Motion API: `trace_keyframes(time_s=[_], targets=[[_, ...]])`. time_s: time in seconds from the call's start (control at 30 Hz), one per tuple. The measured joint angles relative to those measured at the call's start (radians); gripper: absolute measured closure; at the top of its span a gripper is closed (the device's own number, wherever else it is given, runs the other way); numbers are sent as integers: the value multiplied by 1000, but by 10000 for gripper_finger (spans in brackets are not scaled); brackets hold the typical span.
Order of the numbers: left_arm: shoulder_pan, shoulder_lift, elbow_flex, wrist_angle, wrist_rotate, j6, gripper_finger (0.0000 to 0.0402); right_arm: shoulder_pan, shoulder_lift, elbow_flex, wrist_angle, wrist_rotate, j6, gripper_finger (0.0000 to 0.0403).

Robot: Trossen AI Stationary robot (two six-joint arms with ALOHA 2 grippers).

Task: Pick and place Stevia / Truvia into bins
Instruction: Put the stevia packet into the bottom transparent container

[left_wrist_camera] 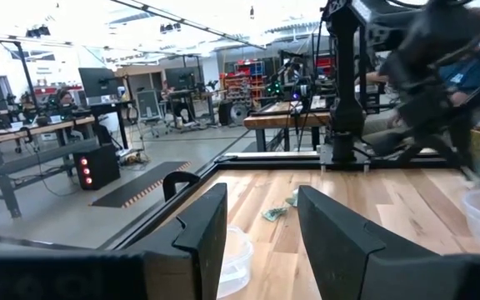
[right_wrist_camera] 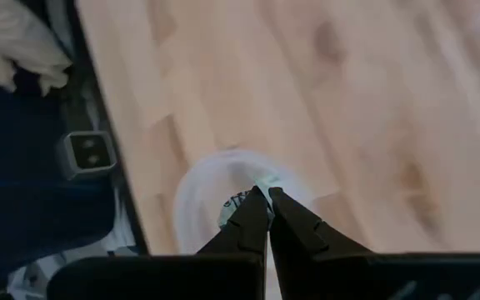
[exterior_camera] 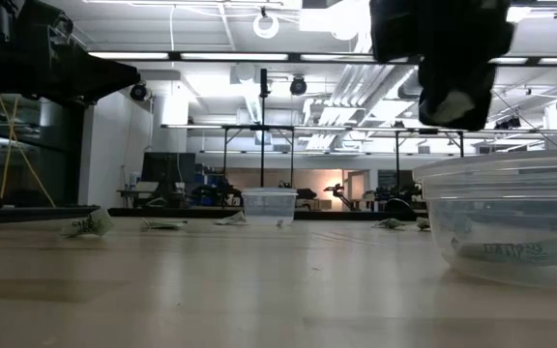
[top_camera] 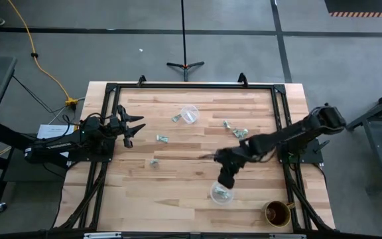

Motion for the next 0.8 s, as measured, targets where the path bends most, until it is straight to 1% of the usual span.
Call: trace_keyframes(time_s=[0.13,0.23,0.3,0.47,0.6,0.8], targets=[[0,0,0,0,-3,0,220,72,0,0,4,15,20,402],[0,0,0,0,-4,0,220,106,0,0,-1,56,20,399],[0,0,0,0,-5,0,220,116,0,0,-10,73,21,394],[0,0,0,1,-4,0,220,117,0,0,-10,74,48,381],[0,0,0,1,-4,0,220,117,0,0,-10,64,48,362],[0,0,0,1,-4,0,220,116,0,0,-10,64,47,322]])
